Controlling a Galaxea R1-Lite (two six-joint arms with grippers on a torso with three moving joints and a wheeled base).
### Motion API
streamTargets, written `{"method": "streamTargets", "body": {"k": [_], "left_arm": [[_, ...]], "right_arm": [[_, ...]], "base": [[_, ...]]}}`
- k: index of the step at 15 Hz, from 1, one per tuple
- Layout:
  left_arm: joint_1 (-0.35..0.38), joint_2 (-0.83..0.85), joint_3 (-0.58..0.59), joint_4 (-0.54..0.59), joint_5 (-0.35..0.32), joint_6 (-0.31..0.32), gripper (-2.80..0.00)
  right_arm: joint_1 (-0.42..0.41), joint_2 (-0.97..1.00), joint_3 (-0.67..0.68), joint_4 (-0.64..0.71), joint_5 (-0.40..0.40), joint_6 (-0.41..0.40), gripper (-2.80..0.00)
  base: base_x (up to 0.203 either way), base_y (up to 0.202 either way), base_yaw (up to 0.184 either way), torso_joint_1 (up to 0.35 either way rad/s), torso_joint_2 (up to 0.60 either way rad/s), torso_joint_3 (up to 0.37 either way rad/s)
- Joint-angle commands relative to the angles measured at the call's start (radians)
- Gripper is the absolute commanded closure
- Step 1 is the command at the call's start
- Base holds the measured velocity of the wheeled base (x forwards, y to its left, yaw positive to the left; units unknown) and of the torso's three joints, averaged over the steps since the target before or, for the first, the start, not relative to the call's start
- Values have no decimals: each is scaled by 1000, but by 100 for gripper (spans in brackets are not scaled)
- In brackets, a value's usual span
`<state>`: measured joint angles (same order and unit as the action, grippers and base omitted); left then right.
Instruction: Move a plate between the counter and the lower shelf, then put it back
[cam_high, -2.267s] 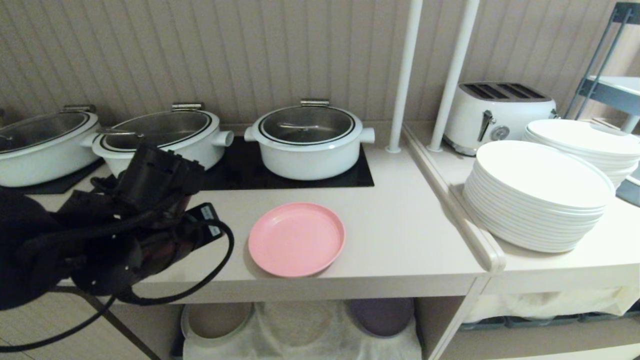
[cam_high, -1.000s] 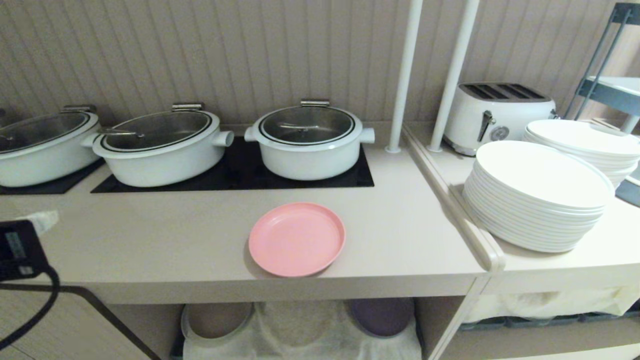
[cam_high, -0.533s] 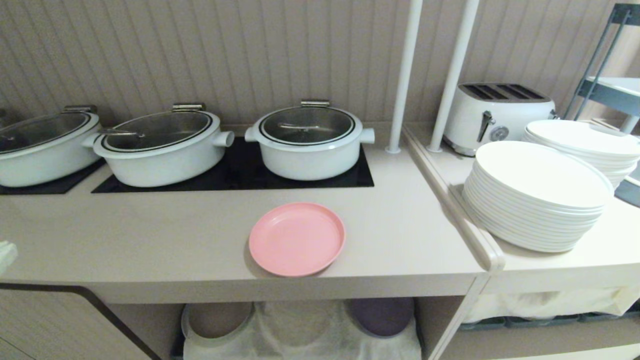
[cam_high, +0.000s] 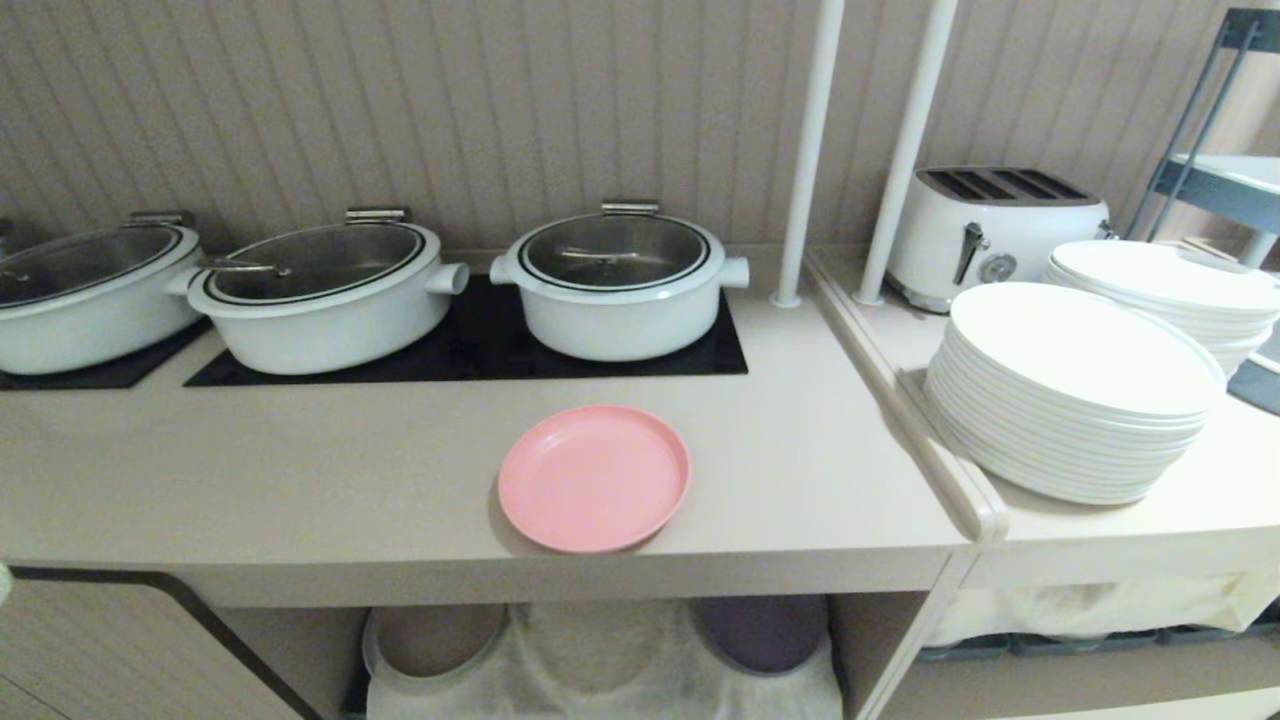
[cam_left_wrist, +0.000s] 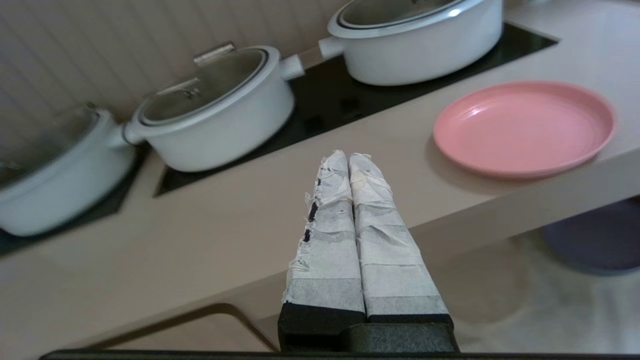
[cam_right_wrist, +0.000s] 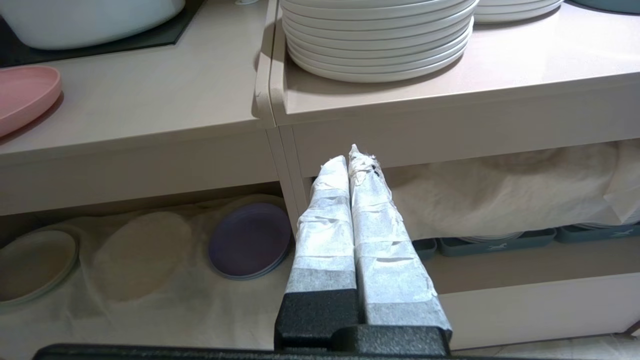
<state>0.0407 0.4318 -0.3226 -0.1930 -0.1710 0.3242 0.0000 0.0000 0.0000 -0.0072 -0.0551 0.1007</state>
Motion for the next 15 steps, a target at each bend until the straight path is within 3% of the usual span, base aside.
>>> {"method": "streamTargets", "body": {"k": [1, 9, 13, 15], "left_arm": [[-16, -21, 25, -29, 33, 2, 0], [-36, -60, 213, -44, 42, -32, 0], [-36, -200, 312, -31, 63, -59, 0], [-36, -298, 319, 34, 76, -80, 0]], "right_arm": [[0, 0, 0, -1, 0, 1, 0], [0, 0, 0, -1, 0, 1, 0], [0, 0, 0, -1, 0, 1, 0], [0, 0, 0, -1, 0, 1, 0]], "base": [[0, 0, 0, 0, 0, 0], [0, 0, 0, 0, 0, 0], [0, 0, 0, 0, 0, 0], [0, 0, 0, 0, 0, 0]]}}
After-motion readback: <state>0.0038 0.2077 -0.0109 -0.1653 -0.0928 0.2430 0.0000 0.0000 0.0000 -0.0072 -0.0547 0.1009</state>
